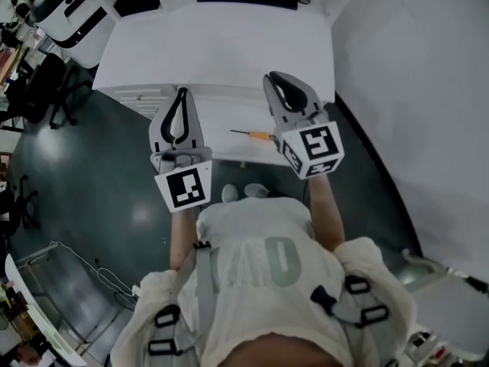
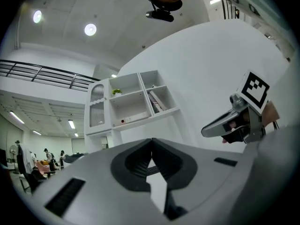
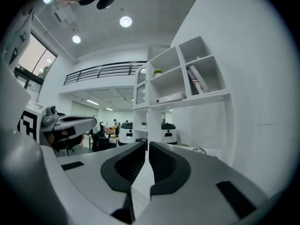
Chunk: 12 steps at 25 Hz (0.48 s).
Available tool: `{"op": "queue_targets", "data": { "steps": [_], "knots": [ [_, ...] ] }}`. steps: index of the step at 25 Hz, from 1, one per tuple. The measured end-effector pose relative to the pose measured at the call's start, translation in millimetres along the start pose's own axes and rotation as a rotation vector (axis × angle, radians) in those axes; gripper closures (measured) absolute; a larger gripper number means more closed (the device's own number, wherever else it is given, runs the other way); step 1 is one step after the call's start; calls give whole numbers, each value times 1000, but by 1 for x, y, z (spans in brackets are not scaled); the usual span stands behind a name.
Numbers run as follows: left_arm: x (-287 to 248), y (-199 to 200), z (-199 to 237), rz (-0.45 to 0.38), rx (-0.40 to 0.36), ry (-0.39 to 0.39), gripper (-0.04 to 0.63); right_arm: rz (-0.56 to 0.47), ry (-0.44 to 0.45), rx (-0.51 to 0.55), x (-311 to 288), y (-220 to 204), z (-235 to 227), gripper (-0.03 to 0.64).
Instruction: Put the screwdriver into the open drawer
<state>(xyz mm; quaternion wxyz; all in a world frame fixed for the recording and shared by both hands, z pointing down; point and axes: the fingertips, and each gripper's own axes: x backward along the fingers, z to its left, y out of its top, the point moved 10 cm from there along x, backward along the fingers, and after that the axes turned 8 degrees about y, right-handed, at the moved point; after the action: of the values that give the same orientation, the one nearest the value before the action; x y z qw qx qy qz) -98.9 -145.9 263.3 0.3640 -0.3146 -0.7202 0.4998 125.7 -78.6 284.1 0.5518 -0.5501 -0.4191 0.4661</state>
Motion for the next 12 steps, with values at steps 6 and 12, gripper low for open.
{"op": "queue_targets", "data": {
  "steps": [6, 12],
  "knots": [
    [-9, -4, -6, 7, 19, -50, 589, -91, -157, -64, 25, 3, 4, 612],
    [-15, -10, -8, 15, 26, -72, 589, -74, -186, -86, 27, -5, 2, 612]
  ]
}}
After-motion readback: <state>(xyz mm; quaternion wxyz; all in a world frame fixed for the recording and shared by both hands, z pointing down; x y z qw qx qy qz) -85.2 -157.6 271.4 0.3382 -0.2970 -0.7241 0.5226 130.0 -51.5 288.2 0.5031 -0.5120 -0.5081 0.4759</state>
